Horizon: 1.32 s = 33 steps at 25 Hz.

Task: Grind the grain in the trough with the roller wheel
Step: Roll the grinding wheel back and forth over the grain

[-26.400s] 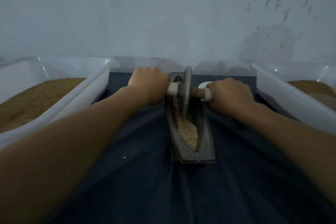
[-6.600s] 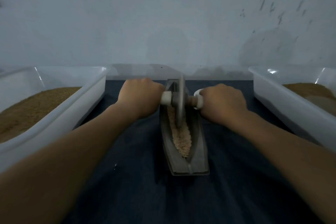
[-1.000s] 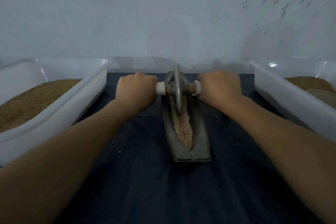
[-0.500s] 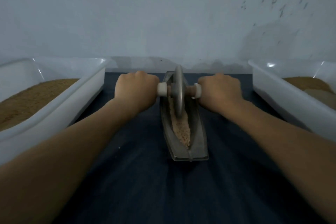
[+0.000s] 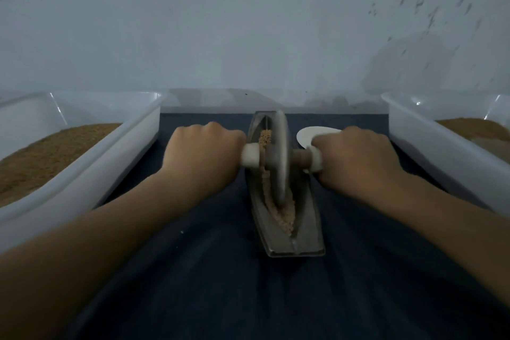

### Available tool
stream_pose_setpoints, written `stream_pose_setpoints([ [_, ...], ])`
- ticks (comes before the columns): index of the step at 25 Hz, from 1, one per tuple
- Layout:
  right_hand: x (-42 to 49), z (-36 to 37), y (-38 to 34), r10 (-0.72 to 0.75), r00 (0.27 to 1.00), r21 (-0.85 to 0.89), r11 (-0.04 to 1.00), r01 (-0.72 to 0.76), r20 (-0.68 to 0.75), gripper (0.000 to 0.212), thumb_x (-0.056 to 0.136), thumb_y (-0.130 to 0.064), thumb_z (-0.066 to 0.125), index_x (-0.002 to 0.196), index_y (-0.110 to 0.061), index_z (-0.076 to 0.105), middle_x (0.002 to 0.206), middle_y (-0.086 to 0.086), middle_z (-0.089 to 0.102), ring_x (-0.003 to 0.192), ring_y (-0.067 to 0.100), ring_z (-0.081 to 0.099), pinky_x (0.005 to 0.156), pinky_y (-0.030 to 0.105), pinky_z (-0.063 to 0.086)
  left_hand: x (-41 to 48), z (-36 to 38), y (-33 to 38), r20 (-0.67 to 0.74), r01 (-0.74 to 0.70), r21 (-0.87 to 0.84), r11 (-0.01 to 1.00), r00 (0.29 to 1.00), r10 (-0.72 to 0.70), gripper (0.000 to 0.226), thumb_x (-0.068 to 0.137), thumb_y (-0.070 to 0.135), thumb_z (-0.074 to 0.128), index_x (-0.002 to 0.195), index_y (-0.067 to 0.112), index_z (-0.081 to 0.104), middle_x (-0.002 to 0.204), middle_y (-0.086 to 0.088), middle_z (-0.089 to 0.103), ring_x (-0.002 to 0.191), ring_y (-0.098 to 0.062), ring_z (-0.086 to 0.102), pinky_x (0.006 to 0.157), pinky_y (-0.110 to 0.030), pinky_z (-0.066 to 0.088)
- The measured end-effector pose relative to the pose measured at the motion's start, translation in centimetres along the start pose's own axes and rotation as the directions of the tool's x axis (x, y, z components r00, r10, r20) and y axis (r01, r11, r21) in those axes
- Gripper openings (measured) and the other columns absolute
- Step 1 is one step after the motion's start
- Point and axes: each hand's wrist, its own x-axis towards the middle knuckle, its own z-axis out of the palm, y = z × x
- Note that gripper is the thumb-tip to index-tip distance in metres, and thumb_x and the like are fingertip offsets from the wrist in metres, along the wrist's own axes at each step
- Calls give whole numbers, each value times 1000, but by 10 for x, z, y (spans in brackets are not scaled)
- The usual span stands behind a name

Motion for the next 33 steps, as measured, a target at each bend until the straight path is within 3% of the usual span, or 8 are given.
stream_pose_setpoints([
  [6, 52, 1, -6, 124, 919, 125, 975, -182, 374, 9, 86, -37, 66, 91, -30, 64, 91, -1, 65, 78, 24, 59, 65, 32, 40, 48, 10, 3, 187, 121, -51, 991, 976, -109, 6, 90, 26, 57, 91, 22, 61, 76, 1, 52, 67, -24, 57, 56, -32, 38],
  [11, -14, -21, 6, -56, 990, 67, 996, 65, -126, 32, 47, -40, 66, 60, -30, 38, 58, -16, 8, 51, -2, 1, 50, 13, 4, -11, -5, -9, -183, -117, -55, 992, 978, 105, 33, 64, 39, 57, 70, 33, 26, 58, 13, 5, 47, -6, -3, 49, -17, 2],
  [16, 45, -6, -12, 81, 961, 60, 993, -101, 264, 13, 87, -37, 65, 82, -28, 56, 80, -2, 60, 70, 23, 58, 58, 30, 41, 28, 13, 8, 110, 179, -75, 981, 979, -170, 6, 88, 28, 59, 84, 25, 55, 67, 5, 42, 54, -18, 40, 52, -32, 31],
  [20, 52, -5, -7, 68, 920, 119, 985, -123, 386, 6, 90, -35, 64, 88, -30, 62, 90, 0, 65, 76, 22, 61, 62, 32, 46, 39, 7, 5, 191, 133, -96, 986, 975, -113, 4, 88, 28, 59, 90, 24, 60, 73, 3, 49, 63, -21, 50, 55, -32, 36],
  [22, 18, -13, 1, -46, 986, 68, 997, 36, 159, 23, 71, -36, 71, 70, -32, 48, 62, -12, 39, 49, 7, 33, 44, 22, 28, 6, 4, 1, 8, 20, -85, 996, 1000, -19, 26, 76, 36, 69, 74, 28, 44, 59, 10, 28, 45, -11, 23, 44, -24, 19],
  [25, -6, -26, 6, -137, 980, 63, 987, 147, -145, 32, 43, -41, 64, 59, -34, 37, 60, -17, 2, 52, -2, -3, 51, 13, 1, -14, -7, -6, -118, -53, -105, 993, 992, 40, 50, 58, 44, 73, 70, 35, 25, 57, 14, 5, 48, -3, -3, 48, -16, 1],
  [29, 32, -8, -10, 93, 961, 117, 985, -127, 260, 17, 81, -43, 64, 74, -32, 53, 68, -7, 47, 55, 16, 41, 52, 27, 33, 24, 3, 10, 113, 95, -32, 995, 989, -90, 7, 85, 30, 63, 83, 26, 58, 66, 5, 43, 52, -17, 43, 49, -29, 29],
  [33, 45, 5, -7, 136, 898, 201, 950, -237, 420, 12, 90, -34, 62, 82, -29, 56, 87, -1, 64, 74, 22, 57, 61, 32, 44, 59, -6, 11, 215, 16, 28, 999, 976, -22, 15, 93, 22, 56, 105, 21, 66, 93, -4, 64, 83, -28, 65, 62, -36, 39],
])
